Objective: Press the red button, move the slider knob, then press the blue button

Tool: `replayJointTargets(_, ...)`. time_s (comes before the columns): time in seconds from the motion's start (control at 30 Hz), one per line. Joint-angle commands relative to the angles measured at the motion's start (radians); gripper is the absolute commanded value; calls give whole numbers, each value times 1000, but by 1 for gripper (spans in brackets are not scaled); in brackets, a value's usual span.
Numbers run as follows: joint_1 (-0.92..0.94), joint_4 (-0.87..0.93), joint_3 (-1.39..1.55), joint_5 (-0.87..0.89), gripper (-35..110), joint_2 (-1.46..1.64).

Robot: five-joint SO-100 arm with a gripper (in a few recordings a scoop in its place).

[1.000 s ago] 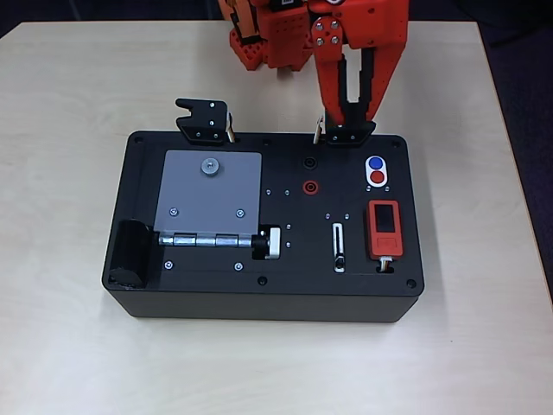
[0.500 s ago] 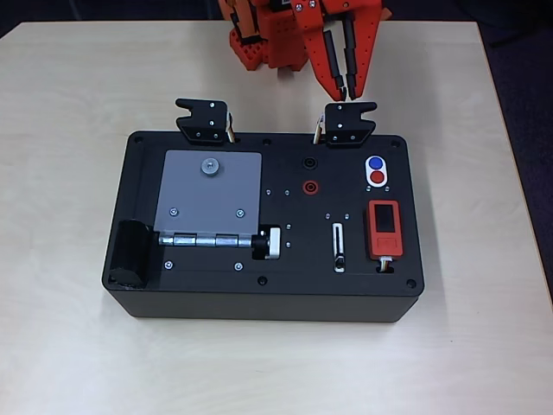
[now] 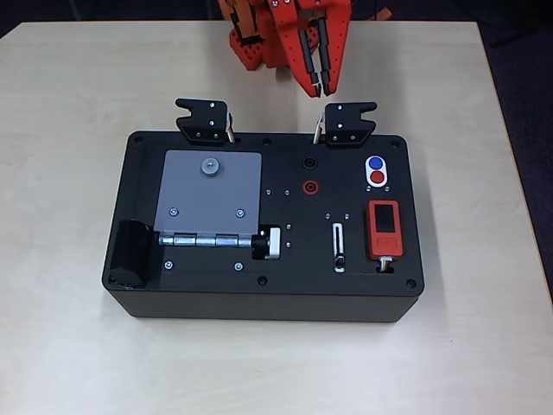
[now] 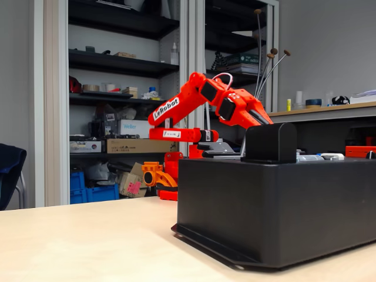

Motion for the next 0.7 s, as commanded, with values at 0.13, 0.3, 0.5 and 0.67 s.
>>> replayJointTargets(0.13, 46, 26, 84, -21, 0, 135)
replayJointTargets(0.3, 110, -15, 127, -49, 0, 133)
replayJointTargets(0.5, 147, -170, 224, -57, 0, 132)
replayJointTargets(0.67, 153, -316, 288, -28, 0, 132)
